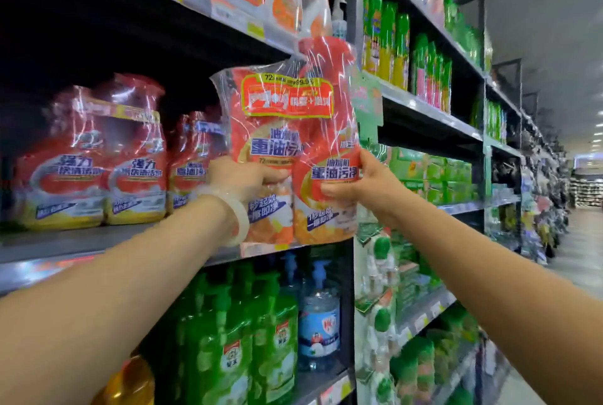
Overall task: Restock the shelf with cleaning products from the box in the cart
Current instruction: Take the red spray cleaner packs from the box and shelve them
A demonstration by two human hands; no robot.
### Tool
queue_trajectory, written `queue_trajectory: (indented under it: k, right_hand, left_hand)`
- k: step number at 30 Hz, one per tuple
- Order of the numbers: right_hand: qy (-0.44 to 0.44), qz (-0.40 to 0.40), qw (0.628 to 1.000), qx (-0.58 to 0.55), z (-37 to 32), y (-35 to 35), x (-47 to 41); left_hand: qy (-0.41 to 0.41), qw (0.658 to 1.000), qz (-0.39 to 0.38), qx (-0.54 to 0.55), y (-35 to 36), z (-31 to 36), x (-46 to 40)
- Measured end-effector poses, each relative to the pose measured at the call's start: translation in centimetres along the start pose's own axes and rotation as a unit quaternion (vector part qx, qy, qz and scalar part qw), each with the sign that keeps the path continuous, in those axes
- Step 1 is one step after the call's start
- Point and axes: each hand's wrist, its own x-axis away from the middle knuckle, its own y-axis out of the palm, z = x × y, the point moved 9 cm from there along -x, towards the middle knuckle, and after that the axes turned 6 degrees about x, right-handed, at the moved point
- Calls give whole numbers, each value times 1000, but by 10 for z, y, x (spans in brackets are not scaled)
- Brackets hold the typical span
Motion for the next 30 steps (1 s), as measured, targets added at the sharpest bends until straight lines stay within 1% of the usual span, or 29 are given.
queue_trajectory:
  k: [4, 8, 10, 18, 20, 22, 24, 26, 28, 30]
  right_hand:
    - [-34, -18, 999, -16, 26, -7, -62]
    - [-66, -48, 996, -34, 49, -4, -118]
    - [-78, -63, 994, -54, 60, 1, -142]
    - [-76, -109, 985, -109, 124, 26, -196]
    - [-66, -98, 985, -128, 134, 24, -202]
    - [-52, -63, 988, -130, 146, 22, -206]
    - [-44, -2, 996, -83, 161, 19, -210]
    - [-39, 33, 998, -23, 171, 21, -210]
    - [-40, 40, 998, 6, 176, 21, -208]
    - [-25, 35, 999, 2, 182, 17, -210]
  left_hand:
    - [28, 999, 20, -26, 25, -3, -45]
    - [46, 996, 73, -16, 33, -18, -91]
    - [46, 994, 92, -28, 37, -25, -109]
    - [33, 981, 179, -74, 36, -74, -150]
    - [25, 981, 174, -84, 40, -79, -159]
    - [27, 984, 154, -88, 49, -83, -166]
    - [32, 985, 146, -83, 58, -88, -173]
    - [32, 986, 147, -65, 66, -95, -180]
    - [33, 987, 141, -76, 74, -101, -186]
    - [26, 990, 111, -87, 82, -107, -194]
